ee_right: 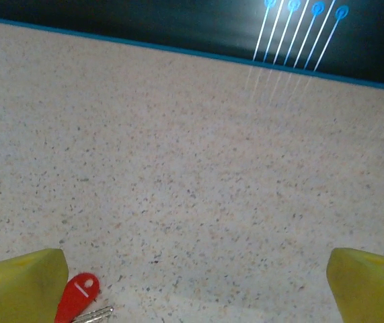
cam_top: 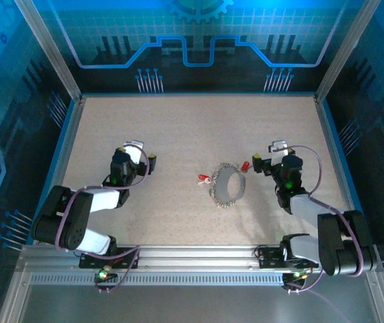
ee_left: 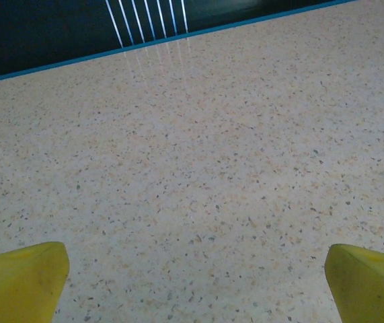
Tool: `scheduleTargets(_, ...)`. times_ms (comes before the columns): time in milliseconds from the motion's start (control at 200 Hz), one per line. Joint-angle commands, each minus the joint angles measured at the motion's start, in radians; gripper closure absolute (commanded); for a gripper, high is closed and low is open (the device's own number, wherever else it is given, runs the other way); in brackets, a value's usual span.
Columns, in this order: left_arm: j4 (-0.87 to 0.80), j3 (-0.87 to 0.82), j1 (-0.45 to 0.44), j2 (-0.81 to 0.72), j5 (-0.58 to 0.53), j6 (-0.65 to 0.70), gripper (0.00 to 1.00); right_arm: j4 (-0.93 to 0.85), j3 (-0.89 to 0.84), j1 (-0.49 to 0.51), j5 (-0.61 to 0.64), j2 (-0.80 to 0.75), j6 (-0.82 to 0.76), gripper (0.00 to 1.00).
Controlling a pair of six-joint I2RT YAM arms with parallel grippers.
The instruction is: Put the keys on the keyring
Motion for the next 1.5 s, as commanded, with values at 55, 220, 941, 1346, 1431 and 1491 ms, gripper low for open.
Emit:
scheduleTargets(55,0.158,-0.056,0.01,0.0,-0.027,-0.028,0.01,0.181,0.024,0.031,0.04,0.152,0.015,0.0)
scheduleTargets(220,0.214,-0.078,0.026,0.013,-0.044,-0.054,0.01,0.181,0.058,0.047,0.129,0.215,0.028,0.0)
scheduleTargets(941,0.165,-0.006,0.119,0.107,-0.05,-0.175,0.01,0.118,0.088,0.016,0.12,0.214,0.068,0.0)
scheduleTargets(1346,0.164,-0.006,0.119,0.107,-0.05,-0.175,0.01,0.118,0.089,0.017,0.12,0.214,0.067,0.0)
scheduleTargets(1431,0.164,-0.006,0.119,0.107,-0.05,-0.175,0.01,0.118,0.088,0.017,0.12,0.214,0.069,0.0)
scheduleTargets(1491,0.164,-0.007,0.119,0.108,-0.051,-0.175,0.01,0.118,0.088,0.018,0.12,0.214,0.068,0.0)
